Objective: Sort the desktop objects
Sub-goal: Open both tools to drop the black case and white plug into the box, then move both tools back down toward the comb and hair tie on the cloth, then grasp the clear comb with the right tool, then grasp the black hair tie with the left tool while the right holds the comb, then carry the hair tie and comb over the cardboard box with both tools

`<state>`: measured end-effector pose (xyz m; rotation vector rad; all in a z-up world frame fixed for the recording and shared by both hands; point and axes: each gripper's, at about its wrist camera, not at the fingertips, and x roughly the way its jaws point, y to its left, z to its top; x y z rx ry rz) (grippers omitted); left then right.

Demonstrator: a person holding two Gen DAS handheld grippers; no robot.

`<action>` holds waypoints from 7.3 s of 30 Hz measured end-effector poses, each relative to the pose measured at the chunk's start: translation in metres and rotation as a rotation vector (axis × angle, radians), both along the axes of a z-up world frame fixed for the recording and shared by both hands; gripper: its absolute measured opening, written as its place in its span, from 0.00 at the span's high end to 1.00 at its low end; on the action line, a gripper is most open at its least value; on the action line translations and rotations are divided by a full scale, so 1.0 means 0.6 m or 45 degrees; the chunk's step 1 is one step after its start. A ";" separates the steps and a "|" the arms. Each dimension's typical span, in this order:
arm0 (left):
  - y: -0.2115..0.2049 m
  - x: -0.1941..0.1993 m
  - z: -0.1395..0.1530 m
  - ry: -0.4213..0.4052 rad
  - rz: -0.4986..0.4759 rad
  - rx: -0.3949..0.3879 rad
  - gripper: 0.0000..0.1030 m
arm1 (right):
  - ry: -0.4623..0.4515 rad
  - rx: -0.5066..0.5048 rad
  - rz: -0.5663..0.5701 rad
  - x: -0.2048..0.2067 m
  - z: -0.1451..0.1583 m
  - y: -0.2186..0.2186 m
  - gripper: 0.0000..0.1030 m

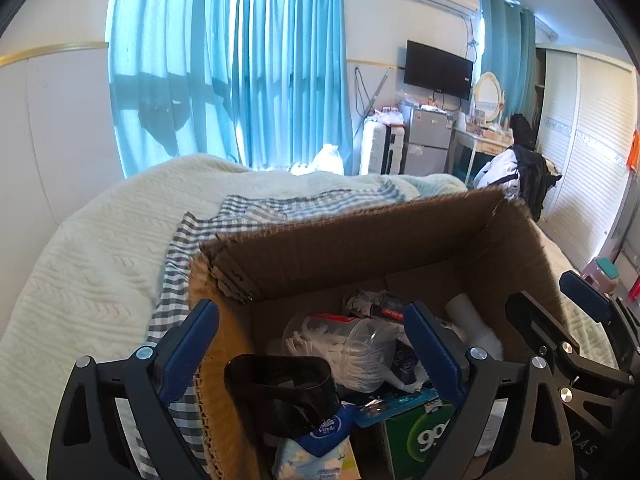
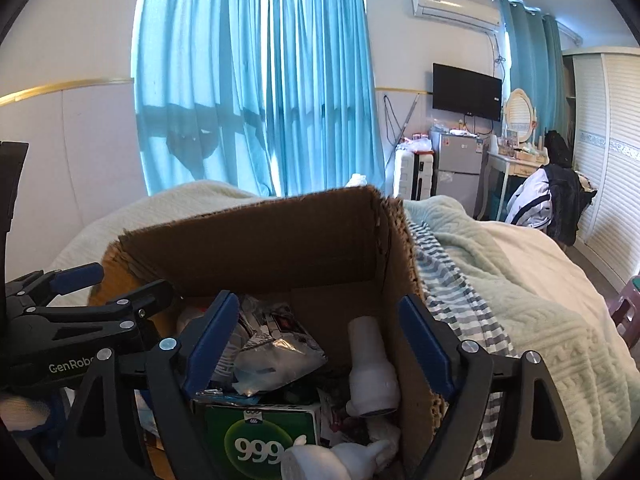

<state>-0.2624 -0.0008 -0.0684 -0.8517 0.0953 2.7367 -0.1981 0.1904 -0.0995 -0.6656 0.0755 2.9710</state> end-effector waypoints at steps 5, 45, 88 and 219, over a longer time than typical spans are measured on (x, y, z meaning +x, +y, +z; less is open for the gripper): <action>-0.004 0.017 0.037 0.042 0.003 0.008 0.05 | 0.045 0.024 -0.027 0.029 0.036 0.002 0.12; -0.111 0.243 0.145 0.145 0.133 -0.143 0.00 | 0.248 0.087 0.081 0.307 0.182 -0.050 0.00; -0.191 0.122 -0.150 -0.523 0.025 -0.203 0.30 | -0.857 0.133 1.230 0.151 -0.331 -0.367 0.62; -0.036 0.135 0.091 0.168 -0.046 0.095 0.97 | 0.313 0.041 0.271 0.152 0.204 -0.029 0.97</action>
